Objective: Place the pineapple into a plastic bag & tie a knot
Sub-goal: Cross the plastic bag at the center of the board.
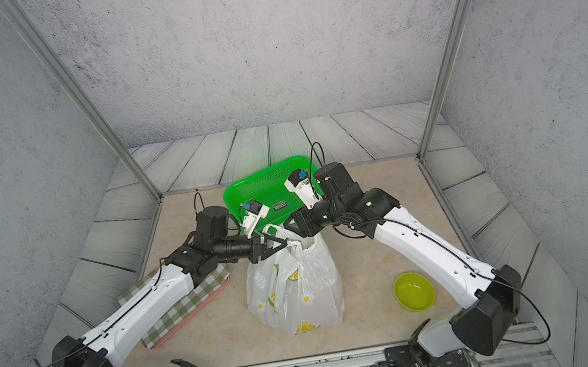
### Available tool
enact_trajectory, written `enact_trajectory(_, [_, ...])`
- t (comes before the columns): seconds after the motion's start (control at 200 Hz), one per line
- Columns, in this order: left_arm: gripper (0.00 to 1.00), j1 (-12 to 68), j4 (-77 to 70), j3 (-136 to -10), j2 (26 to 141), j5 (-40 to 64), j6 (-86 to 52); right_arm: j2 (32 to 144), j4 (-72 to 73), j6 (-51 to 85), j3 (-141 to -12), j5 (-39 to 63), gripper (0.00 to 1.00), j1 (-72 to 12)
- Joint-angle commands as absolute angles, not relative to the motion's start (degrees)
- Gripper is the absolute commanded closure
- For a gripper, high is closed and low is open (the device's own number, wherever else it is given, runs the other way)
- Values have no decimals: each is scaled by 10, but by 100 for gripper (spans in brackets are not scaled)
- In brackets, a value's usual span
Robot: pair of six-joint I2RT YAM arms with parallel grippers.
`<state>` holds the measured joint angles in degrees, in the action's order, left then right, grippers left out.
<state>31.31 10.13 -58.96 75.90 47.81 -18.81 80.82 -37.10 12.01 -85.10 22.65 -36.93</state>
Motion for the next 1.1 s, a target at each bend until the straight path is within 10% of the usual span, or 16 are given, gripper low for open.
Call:
enact_trajectory(0.0, [100,317,102,-600,753,491,-177,814,-367,118,-873,238,53,-367])
enact_trajectory(0.565, [97,320,120,-598,749,478,-173,790,-346,127,-870,236,100,-367])
enact_trajectory(1.091, [89,323,131,-583,751,460,-172,741,-330,146,-842,203,100,-368])
